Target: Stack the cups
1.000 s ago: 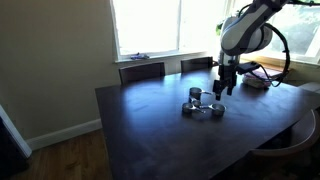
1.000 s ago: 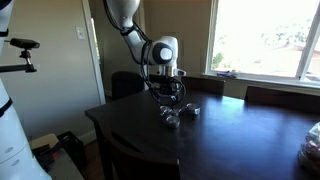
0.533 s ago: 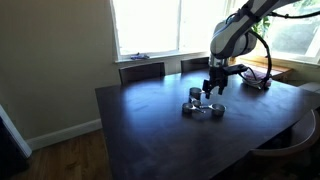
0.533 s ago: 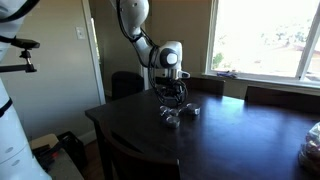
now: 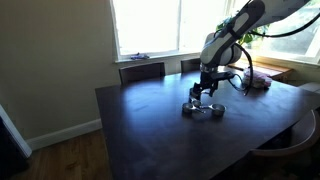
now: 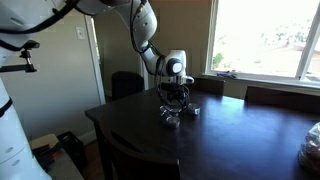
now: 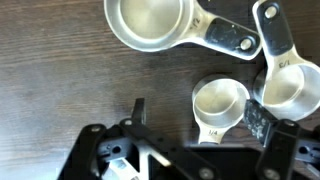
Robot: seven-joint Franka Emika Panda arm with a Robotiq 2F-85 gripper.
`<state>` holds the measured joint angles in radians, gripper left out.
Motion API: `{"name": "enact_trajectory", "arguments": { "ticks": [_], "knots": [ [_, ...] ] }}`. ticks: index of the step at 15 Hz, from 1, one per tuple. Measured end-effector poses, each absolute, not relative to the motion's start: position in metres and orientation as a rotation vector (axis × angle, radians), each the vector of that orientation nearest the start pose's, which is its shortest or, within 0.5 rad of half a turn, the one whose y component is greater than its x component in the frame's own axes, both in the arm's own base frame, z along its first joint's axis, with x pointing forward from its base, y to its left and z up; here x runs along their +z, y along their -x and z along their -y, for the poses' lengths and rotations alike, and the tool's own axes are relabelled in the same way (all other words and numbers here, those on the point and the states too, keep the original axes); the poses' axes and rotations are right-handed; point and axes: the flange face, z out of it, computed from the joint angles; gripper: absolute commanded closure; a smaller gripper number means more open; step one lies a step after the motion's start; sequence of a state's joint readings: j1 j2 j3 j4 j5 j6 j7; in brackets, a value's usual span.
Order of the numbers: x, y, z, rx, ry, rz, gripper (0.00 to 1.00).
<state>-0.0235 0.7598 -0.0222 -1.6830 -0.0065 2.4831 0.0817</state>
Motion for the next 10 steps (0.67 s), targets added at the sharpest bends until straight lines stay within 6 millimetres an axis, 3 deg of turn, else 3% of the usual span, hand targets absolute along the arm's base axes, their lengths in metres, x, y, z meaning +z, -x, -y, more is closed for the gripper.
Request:
{"name": "enact_trajectory", "arguments": {
  "ticks": [5, 6, 10],
  "knots": [
    [0.148, -0.7, 0.03, -0.102, 3.147, -0.26, 0.08],
    [0.145, -0.702, 0.03, -0.103, 3.146, -0.272, 0.02],
    [0.126, -0.708, 0.031, -0.088, 3.144, -0.305, 0.01]
  ]
}}
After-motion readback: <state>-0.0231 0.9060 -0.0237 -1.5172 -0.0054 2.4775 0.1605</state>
